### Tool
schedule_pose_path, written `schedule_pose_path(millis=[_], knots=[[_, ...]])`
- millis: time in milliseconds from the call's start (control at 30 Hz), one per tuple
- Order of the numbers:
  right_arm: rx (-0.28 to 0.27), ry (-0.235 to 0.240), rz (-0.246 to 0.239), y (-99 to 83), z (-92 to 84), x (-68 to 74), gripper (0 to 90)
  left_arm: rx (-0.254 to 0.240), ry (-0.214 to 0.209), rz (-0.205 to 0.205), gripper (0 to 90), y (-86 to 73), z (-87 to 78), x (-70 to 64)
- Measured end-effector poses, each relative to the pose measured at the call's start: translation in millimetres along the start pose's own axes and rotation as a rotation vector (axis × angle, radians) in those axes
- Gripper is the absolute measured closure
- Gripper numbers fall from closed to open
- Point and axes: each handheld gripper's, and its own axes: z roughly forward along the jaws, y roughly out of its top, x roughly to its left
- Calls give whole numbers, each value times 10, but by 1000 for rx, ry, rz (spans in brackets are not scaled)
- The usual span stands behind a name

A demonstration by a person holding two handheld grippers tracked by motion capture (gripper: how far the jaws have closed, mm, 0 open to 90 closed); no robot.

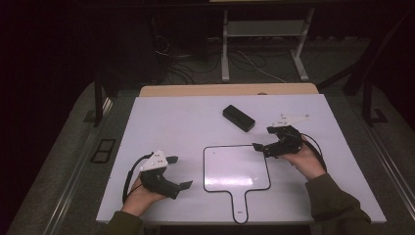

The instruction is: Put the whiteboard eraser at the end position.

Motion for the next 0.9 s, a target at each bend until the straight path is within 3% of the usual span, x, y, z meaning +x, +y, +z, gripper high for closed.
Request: schedule_pose_path(millis=[100, 267, 433, 533, 900], knots=[[-24, 14, 14, -123, -98, 33, 106, -5, 0, -5, 0, 0, -6, -3], [-49, 17, -2, -282, -235, 111, 106, -1, -1, -2, 0, 0, -2, -12], [-51, 7, -8, -432, -333, 157, 106, -2, -5, -3, 0, -8, 8, -20], [-64, -22, -20, -535, -379, 170, 107, 4, -5, 3, 0, -12, 11, -17], [-68, -25, 8, -876, -551, 185, 107, 7, -4, 2, 0, -16, 8, -23]])
